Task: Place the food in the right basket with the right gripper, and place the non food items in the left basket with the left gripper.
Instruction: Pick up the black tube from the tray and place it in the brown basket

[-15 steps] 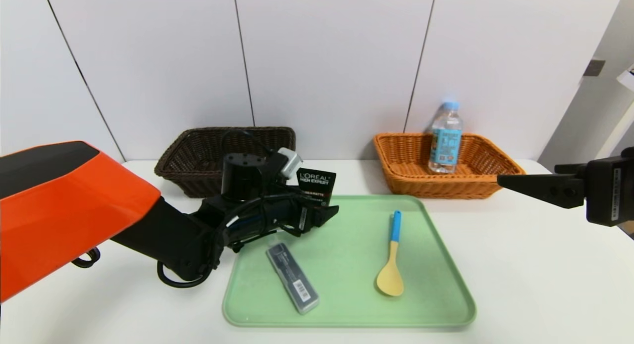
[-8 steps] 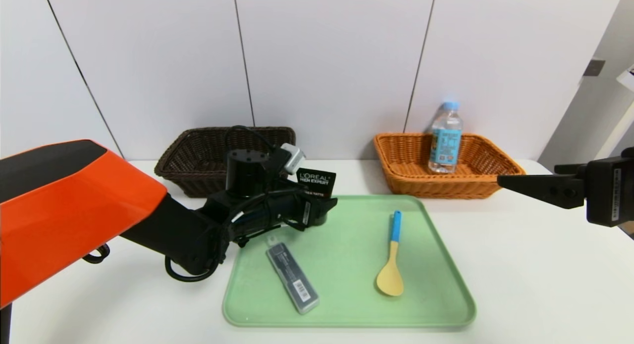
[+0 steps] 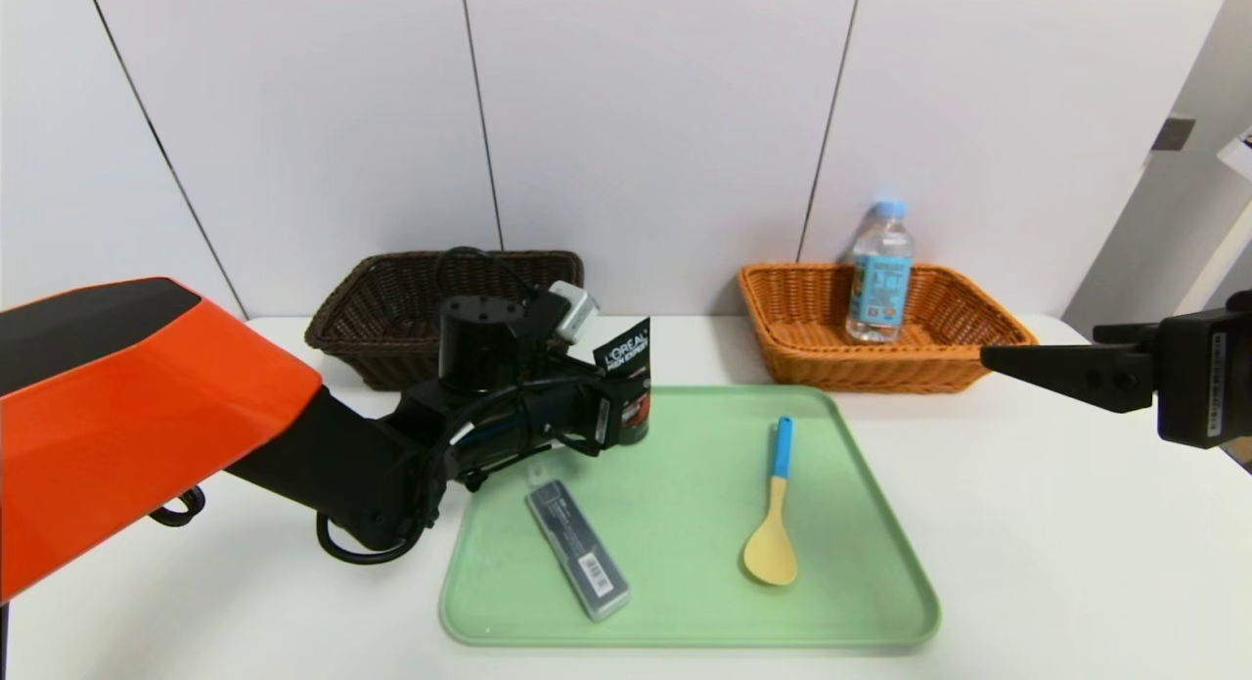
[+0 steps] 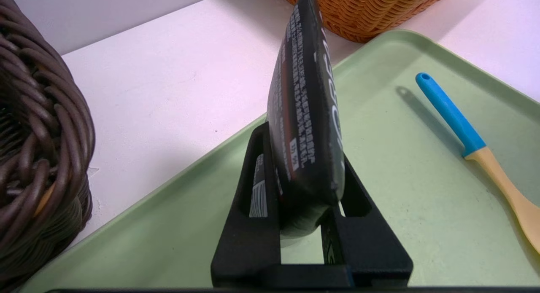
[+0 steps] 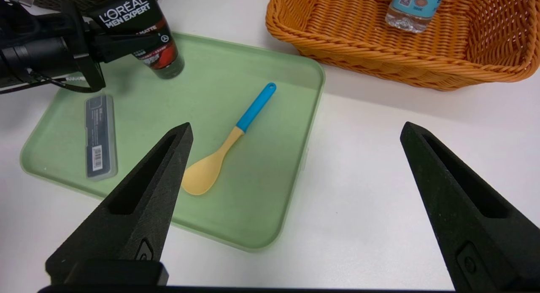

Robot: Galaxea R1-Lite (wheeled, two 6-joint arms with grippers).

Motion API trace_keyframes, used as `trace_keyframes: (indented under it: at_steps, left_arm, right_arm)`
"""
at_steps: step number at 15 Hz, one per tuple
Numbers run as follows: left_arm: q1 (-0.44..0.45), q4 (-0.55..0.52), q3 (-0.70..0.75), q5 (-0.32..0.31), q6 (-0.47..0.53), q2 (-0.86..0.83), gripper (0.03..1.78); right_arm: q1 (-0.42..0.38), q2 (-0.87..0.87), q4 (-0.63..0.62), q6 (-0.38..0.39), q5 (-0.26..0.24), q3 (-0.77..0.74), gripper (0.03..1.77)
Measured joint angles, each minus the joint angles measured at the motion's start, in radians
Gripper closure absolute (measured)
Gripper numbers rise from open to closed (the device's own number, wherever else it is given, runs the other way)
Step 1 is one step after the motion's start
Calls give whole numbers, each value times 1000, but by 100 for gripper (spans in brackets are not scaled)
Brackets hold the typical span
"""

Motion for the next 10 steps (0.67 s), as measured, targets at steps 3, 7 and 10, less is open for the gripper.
trace_keyframes:
  at_steps: [3,7,10]
  left_arm:
    - [-6,3,29,-1,-5,-29,152]
    - [-43,2,73,-4,-64,-108,152]
    - [-80,11,94,-11,-114,-186,152]
  right_arm:
    - [0,1,0,1,0,2,10]
    - [0,1,0,2,0,3,10]
    - [0,1,-4,1,-1,7,10]
